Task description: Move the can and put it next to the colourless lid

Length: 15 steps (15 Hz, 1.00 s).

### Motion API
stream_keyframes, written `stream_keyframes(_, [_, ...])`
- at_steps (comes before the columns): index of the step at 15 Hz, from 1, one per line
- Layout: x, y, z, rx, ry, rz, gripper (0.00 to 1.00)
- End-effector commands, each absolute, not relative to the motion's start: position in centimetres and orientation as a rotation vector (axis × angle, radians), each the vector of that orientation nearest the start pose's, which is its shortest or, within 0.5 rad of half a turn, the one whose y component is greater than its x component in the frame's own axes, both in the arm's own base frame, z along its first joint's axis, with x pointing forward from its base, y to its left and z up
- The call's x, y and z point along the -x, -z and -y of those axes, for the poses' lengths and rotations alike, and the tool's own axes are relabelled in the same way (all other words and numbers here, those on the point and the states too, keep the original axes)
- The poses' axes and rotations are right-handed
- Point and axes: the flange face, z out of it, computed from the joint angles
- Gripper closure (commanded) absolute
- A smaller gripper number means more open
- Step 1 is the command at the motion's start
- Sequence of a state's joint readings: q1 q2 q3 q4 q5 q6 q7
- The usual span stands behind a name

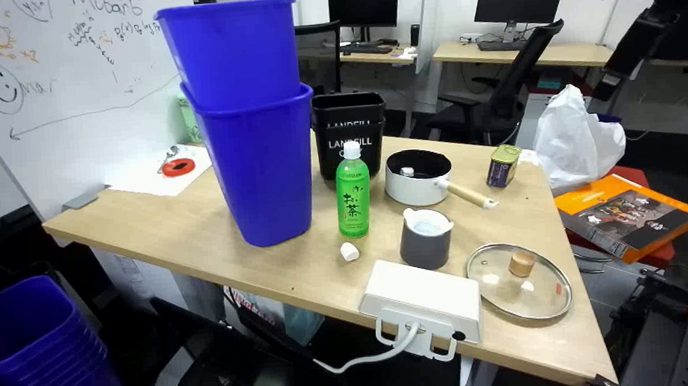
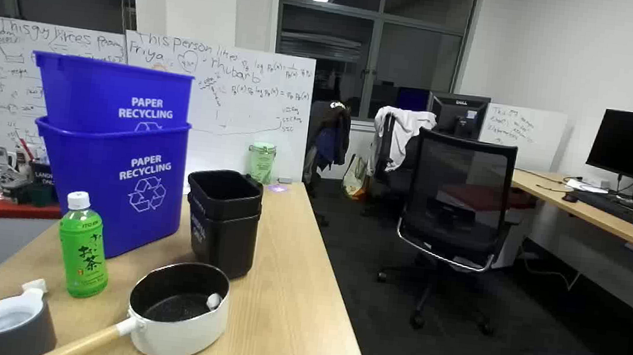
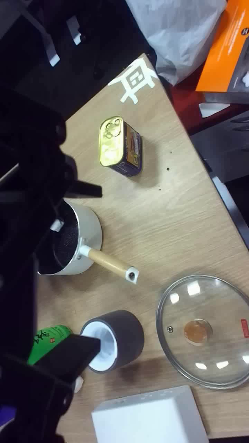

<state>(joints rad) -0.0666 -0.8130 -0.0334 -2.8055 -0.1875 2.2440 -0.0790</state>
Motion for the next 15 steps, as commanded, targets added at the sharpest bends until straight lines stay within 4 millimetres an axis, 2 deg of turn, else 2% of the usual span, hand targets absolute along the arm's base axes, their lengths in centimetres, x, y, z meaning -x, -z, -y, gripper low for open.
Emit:
stream_keyframes(1, [-31.7,-43.5,3.6,3.274,0.335,0.141,0.00])
stream_keyframes(2, [-31.4,-42.2,3.6,3.275,0.287,0.146,0.00])
stream_keyframes(3, [-31.3,-41.8,3.5,3.275,0.269,0.148,0.00])
stream_keyframes(12, [-31.5,-42.0,3.5,3.275,0.276,0.147,0.00])
stream_keyframes(15, [-32.1,-41.7,3.7,3.280,0.262,0.147,0.00])
